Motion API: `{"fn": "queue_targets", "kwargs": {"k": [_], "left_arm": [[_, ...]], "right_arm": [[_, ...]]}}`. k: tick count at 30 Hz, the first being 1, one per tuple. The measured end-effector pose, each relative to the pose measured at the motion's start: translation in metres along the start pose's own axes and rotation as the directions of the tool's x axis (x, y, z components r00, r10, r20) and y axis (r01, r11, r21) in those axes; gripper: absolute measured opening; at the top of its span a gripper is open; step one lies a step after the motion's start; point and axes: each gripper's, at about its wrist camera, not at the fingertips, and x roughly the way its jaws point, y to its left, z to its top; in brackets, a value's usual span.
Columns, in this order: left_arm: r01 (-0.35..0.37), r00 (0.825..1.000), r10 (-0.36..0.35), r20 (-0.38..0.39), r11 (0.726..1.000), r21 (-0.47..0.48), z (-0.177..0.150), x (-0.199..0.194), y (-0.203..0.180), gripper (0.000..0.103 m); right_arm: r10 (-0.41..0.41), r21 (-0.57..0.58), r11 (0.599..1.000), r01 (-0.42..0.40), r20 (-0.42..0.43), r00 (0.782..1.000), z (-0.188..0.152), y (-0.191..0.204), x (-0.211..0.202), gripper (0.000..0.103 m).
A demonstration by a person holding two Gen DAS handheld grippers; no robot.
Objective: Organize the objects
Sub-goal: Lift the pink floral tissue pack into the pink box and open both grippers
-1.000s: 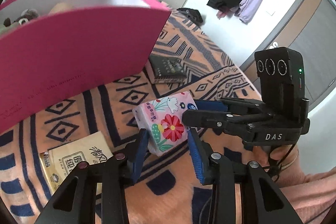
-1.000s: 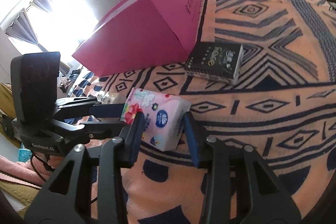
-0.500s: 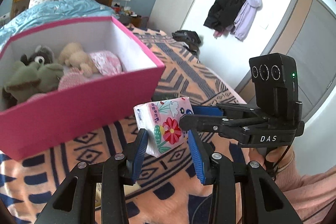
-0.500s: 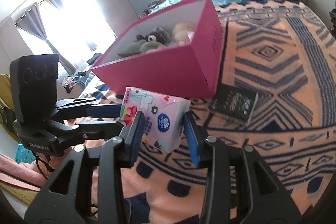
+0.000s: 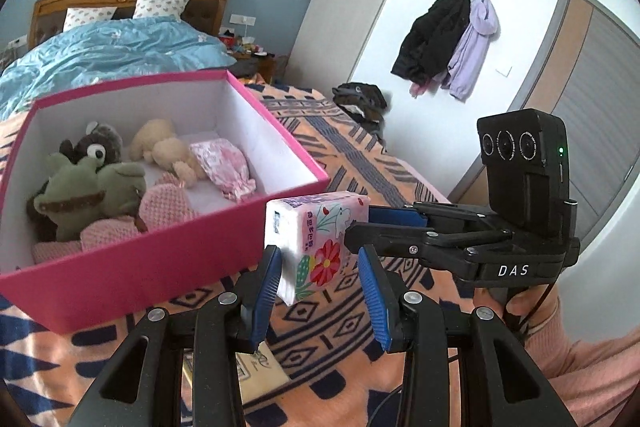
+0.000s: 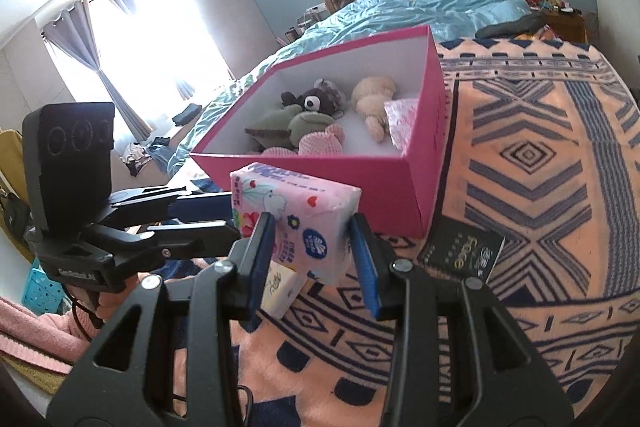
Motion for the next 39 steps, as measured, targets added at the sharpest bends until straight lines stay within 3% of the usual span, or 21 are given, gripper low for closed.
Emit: {"fn": "queue_targets", "kwargs": {"k": [24, 31, 39], "left_arm": [[-0.041, 0.999, 0.041, -0.006, 0.999, -0.012, 0.048, 0.012, 0.020, 0.039], [-0.054, 0.998, 0.052, -0.039, 0.998, -0.031, 0.054, 0.024, 0.033, 0.039], [-0.019, 0.995, 0.009, -0.100, 0.994, -0.103, 0.055, 0.043, 0.053, 0.039]], "right_arm": [[-0.002, -0.040, 0.999, 0.002, -0.002, 1.000, 0.064, -0.008, 0.011, 0.042], [-0.021, -0.021, 1.000, 0.020, -0.037, 0.999, 0.073, -0.019, 0.028, 0.042], [-0.050, -0.007, 0.999, 0.049, -0.093, 0.994, 0.072, -0.026, 0.045, 0.042]]}}
